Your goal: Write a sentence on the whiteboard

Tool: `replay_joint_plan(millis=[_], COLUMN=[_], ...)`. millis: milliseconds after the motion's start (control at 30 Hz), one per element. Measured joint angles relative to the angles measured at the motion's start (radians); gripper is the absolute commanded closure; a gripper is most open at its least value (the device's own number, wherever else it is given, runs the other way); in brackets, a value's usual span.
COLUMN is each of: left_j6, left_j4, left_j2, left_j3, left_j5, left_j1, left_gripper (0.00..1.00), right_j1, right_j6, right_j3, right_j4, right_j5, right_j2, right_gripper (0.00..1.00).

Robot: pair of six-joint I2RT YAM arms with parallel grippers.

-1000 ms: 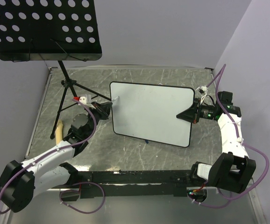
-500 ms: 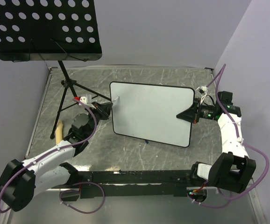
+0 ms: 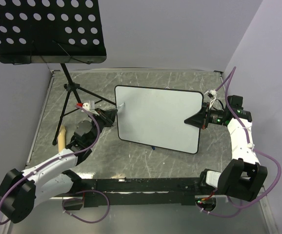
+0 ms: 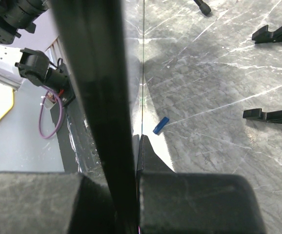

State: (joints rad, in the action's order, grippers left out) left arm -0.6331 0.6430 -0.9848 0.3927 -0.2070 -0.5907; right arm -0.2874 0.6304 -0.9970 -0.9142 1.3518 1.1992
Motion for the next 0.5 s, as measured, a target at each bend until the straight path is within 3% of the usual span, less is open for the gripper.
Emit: replay_joint_plan(millis=[500], left_j6=[-0.014], left_j4=[-0.016], left_j2=[0.025], left_j3=[-0.024], left_j5=[-0.002], left_j1=[-0.005], left_gripper=[0.99], right_j1=[0.0], right_j6=[-0.001], right_j3=[0.0], right_j4=[0.001], right_j5=[0.0], right_j2=[0.0], right_gripper=[1.0])
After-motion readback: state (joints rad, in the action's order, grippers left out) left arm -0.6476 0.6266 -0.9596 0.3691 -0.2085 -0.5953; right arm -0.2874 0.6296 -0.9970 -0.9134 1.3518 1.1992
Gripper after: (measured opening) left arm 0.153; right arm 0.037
